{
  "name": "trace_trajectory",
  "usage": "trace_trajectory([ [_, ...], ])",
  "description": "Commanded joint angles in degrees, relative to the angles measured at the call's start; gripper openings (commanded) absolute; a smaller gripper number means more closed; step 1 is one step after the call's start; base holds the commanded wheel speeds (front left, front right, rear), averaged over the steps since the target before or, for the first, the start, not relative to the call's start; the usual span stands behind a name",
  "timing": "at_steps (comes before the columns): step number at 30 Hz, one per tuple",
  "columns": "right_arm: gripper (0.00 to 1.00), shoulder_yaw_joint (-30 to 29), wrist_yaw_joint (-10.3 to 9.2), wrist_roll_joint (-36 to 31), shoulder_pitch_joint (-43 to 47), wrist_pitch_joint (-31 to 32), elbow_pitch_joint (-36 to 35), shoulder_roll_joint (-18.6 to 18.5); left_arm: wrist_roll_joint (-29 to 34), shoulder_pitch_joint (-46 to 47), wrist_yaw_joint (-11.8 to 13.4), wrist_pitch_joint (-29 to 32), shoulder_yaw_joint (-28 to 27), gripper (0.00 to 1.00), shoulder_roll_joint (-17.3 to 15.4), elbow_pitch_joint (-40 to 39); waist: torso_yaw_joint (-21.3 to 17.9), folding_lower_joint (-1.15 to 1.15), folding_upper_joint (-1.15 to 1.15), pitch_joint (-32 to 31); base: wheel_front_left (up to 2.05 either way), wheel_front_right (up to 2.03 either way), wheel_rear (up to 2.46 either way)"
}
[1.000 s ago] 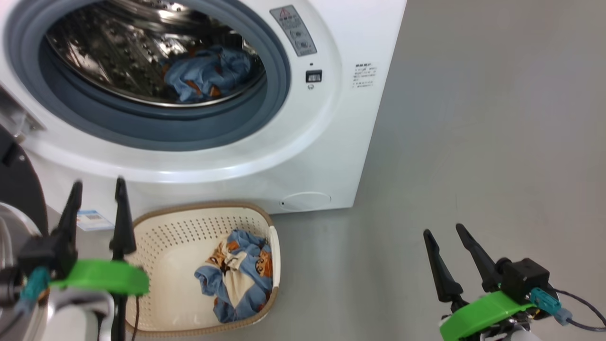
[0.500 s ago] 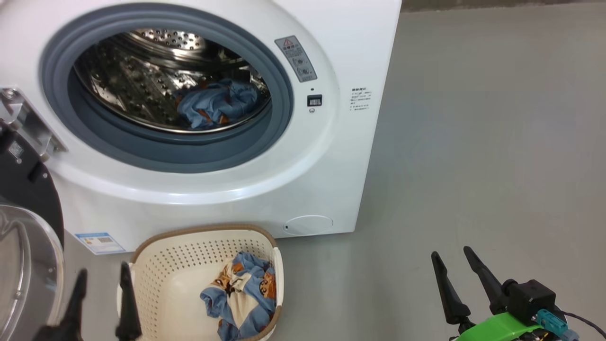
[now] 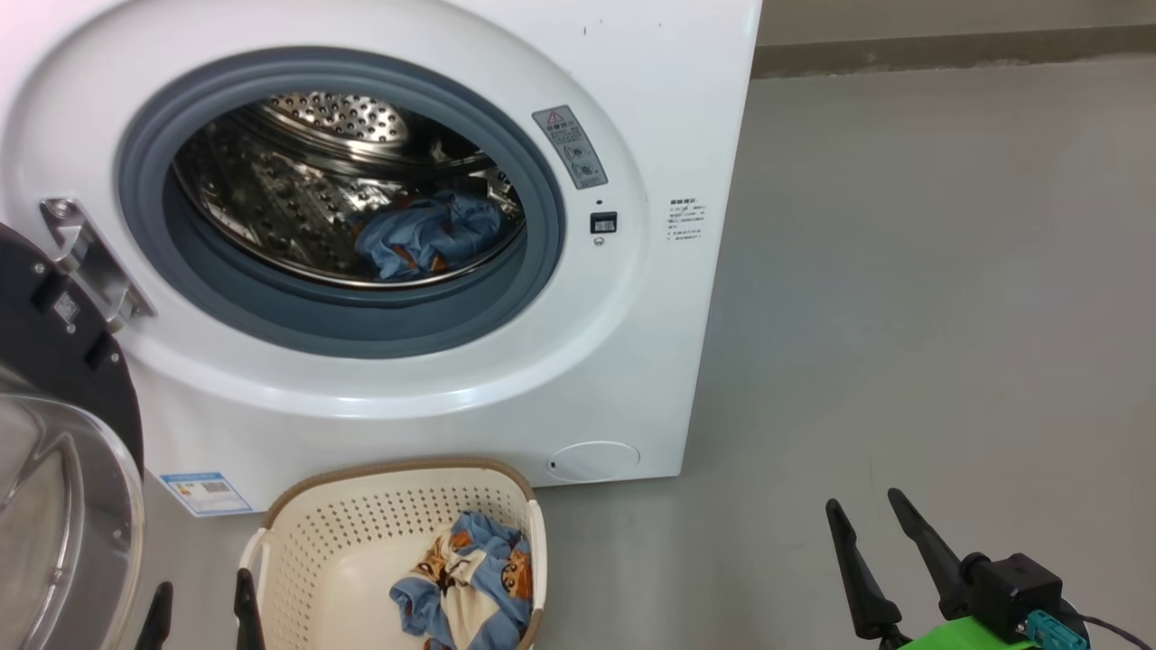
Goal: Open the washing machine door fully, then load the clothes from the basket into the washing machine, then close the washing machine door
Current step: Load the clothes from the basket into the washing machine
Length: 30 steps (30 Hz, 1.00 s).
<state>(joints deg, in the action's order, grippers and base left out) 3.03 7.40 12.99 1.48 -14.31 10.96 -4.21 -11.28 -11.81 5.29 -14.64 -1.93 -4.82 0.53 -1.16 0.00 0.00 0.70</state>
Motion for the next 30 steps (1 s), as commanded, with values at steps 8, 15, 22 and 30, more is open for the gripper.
trace_trajectory([
  [8,1.00,1.55,0.09,-0.87,-0.22,-0.69,-1.23,-0.94,0.85,0.69,-0.47,-0.35,-1.47,1.00,0.51,-0.75,0.34,0.00,0.00,-1.13,0.00,0.00,0.00],
  [15,1.00,1.46,0.09,-0.85,-0.20,-0.69,-0.89,-0.81,0.96,1.08,-0.68,-0.36,-1.22,1.00,0.96,-0.43,1.06,0.00,0.00,-0.96,0.00,0.00,0.00],
  [22,1.00,1.52,0.09,-0.66,-0.39,-0.69,-0.60,-0.72,1.25,1.46,-1.02,-0.36,-0.70,1.00,1.21,-0.36,1.48,0.00,0.00,-0.25,0.00,0.00,0.00],
  [30,1.00,1.31,0.09,-0.55,-1.04,-0.69,-0.83,-0.69,1.33,2.92,-1.36,-0.36,-1.84,1.00,1.31,-0.27,1.55,0.00,0.00,1.91,0.00,0.00,0.00],
])
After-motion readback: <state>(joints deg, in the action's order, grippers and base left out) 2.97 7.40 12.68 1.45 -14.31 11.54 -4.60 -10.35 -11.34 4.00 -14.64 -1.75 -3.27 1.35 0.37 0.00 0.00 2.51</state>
